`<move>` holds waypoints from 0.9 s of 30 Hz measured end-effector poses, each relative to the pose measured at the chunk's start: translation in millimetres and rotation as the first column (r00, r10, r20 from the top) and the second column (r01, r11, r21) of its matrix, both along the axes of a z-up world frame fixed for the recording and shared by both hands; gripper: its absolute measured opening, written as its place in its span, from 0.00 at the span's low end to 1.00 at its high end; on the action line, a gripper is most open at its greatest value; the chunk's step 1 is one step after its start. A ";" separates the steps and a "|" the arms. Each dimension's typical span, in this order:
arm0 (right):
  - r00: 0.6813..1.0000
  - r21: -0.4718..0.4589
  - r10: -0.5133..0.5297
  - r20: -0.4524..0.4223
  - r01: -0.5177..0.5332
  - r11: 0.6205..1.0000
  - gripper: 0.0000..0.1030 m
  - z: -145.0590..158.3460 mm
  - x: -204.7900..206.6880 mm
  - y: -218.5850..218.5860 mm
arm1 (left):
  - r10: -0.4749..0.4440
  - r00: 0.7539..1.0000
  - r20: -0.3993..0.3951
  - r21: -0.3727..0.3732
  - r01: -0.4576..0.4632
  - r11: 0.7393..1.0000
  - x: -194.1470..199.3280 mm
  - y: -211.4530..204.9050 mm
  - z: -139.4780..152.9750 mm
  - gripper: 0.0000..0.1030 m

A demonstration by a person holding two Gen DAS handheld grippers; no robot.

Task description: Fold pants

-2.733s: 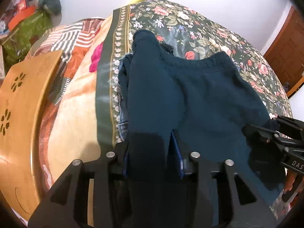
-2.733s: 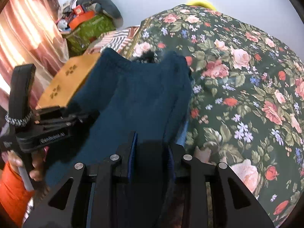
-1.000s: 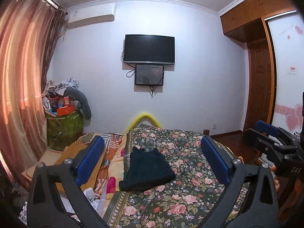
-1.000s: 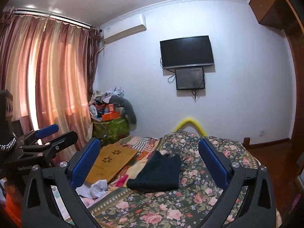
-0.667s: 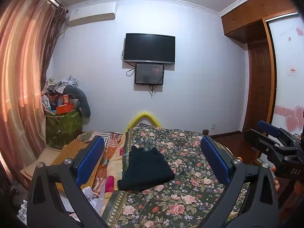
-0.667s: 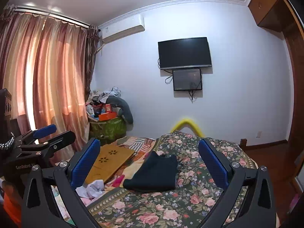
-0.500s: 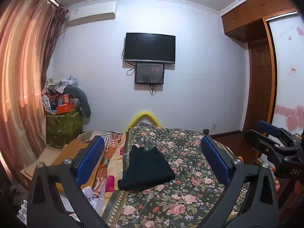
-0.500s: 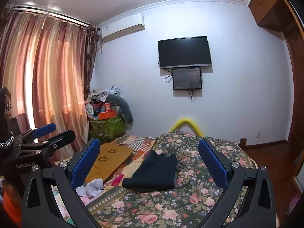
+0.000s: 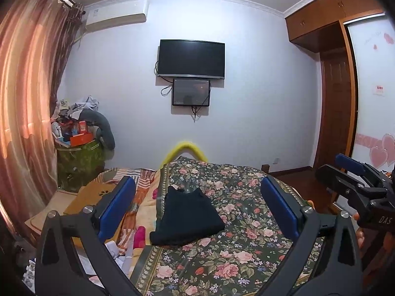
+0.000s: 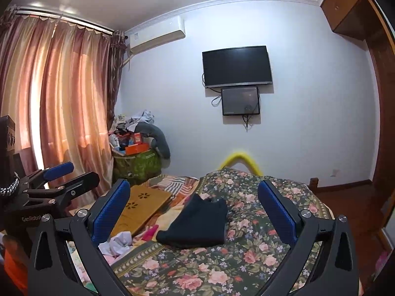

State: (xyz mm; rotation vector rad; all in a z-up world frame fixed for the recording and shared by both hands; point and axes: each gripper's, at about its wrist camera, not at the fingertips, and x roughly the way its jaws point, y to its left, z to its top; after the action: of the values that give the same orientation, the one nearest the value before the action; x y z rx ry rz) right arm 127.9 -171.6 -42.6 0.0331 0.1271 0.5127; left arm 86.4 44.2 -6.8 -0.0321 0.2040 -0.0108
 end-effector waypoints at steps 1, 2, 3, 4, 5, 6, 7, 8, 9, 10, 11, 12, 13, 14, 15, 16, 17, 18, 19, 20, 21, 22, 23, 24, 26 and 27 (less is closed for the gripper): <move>1.000 0.002 -0.002 0.000 0.002 1.000 1.00 0.5 0.0 -0.6 | -0.001 1.000 -0.001 0.000 0.001 1.000 0.1 0.4 -0.3 1.00; 1.000 0.003 -0.002 -0.001 0.002 1.000 1.00 0.4 0.2 -0.8 | -0.003 1.000 -0.003 -0.001 0.003 1.000 0.3 0.8 -0.6 1.00; 1.000 0.005 -0.003 -0.002 0.003 1.000 1.00 0.5 0.4 -1.2 | -0.005 1.000 -0.004 -0.001 0.005 1.000 0.9 0.6 -0.6 1.00; 1.000 0.007 -0.004 -0.002 0.004 1.000 1.00 1.1 0.2 -2.0 | -0.005 1.000 -0.005 -0.002 0.005 1.000 1.5 0.6 -0.5 1.00; 1.000 0.008 -0.005 -0.003 0.005 1.000 1.00 0.8 0.4 -1.5 | -0.008 1.000 -0.007 -0.003 0.008 1.000 2.4 0.6 -0.3 1.00; 1.000 0.009 -0.007 -0.004 0.007 1.000 1.00 0.8 0.3 -1.4 | -0.010 1.000 -0.009 -0.003 0.010 1.000 3.0 0.6 -0.2 1.00; 1.000 0.009 -0.011 -0.004 0.011 1.000 1.00 0.6 0.6 -1.5 | -0.012 1.000 -0.010 -0.003 0.012 1.000 3.6 0.3 0.1 1.00; 1.000 0.008 -0.015 -0.005 0.015 1.000 1.00 0.3 0.5 -1.4 | -0.012 1.000 -0.010 -0.003 0.012 1.000 3.8 0.3 0.1 1.00; 1.000 0.008 -0.015 -0.007 0.015 1.000 1.00 0.7 0.6 -1.5 | -0.014 1.000 -0.010 -0.002 0.014 1.000 4.0 -0.1 0.1 1.00; 1.000 0.007 -0.016 -0.008 0.016 1.000 1.00 1.1 0.7 -1.4 | -0.016 1.000 -0.011 -0.002 0.016 1.000 4.1 -0.2 0.2 1.00; 1.000 0.007 -0.017 -0.009 0.017 1.000 1.00 1.0 1.0 -1.0 | -0.019 1.000 -0.011 -0.002 0.019 1.000 4.5 -0.5 0.1 1.00; 1.000 0.008 -0.017 -0.010 0.017 1.000 1.00 1.0 1.2 -0.6 | -0.021 1.000 -0.012 -0.002 0.021 1.000 4.5 -0.6 -0.2 1.00; 1.000 0.008 -0.016 -0.011 0.016 1.000 1.00 1.3 1.1 -0.5 | -0.025 1.000 -0.013 -0.003 0.025 1.000 4.6 -0.3 -0.7 1.00; 1.000 0.009 -0.016 -0.010 0.016 1.000 1.00 1.5 1.1 -0.3 | -0.027 1.000 -0.014 -0.003 0.027 1.000 5.2 0.4 -0.2 1.00; 1.000 0.010 -0.017 -0.010 0.017 1.000 1.00 1.8 1.0 -0.5 | -0.029 0.999 -0.016 -0.003 0.029 1.000 5.6 0.2 -0.4 1.00; 1.000 0.010 -0.018 -0.011 0.018 1.000 1.00 1.9 1.4 -0.5 | -0.031 0.999 -0.015 -0.002 0.031 1.000 6.0 0.0 -0.2 1.00; 1.000 0.009 -0.019 -0.012 0.019 1.000 1.00 0.9 1.8 -0.1 | -0.034 0.999 -0.014 -0.002 0.034 0.999 6.1 -0.1 -0.3 1.00; 1.000 0.009 -0.018 -0.013 0.018 1.000 1.00 1.1 2.0 0.0 | -0.036 0.999 -0.011 -0.001 0.036 0.999 5.8 -0.2 -0.3 1.00; 1.000 0.010 -0.017 -0.014 0.018 1.000 1.00 0.8 2.3 0.3 | -0.038 0.999 -0.009 -0.004 0.038 0.999 5.8 0.5 0.0 1.00; 1.000 0.010 -0.018 -0.014 0.018 1.000 1.00 0.9 2.4 0.5 | -0.040 0.999 -0.010 -0.007 0.040 0.999 6.0 1.0 0.0 1.00; 1.000 0.011 -0.018 -0.015 0.018 1.000 1.00 0.9 2.6 0.5 | -0.042 0.999 -0.010 -0.012 0.042 0.999 6.1 1.5 0.2 1.00; 1.000 0.011 -0.018 -0.015 0.018 1.000 1.00 1.0 2.7 0.5 | -0.046 0.999 -0.011 -0.016 0.046 0.999 6.2 2.0 0.0 1.00; 1.000 0.011 -0.018 -0.016 0.018 1.000 1.00 1.2 2.8 0.4 | -0.048 0.999 -0.011 -0.020 0.048 0.999 6.5 2.7 -0.2 1.00; 1.000 0.011 -0.019 -0.015 0.019 1.000 1.00 1.4 2.8 0.3 | -0.050 0.999 -0.014 -0.022 0.050 0.999 7.0 3.0 -0.1 1.00; 1.000 0.012 -0.020 -0.013 0.020 1.000 1.00 1.4 2.9 0.6 | -0.054 0.998 -0.017 -0.022 0.053 0.998 7.8 3.2 -0.3 1.00; 1.000 0.013 -0.020 -0.013 0.020 1.000 1.00 1.6 2.8 0.7 | -0.051 0.999 -0.017 -0.019 0.050 0.999 7.8 3.4 -0.6 1.00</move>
State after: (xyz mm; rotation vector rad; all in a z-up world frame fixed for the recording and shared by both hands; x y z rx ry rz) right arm 130.7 -170.9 -41.0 0.0510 0.1362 0.4933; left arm 94.2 47.6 -7.4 -0.0459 0.2217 -0.0629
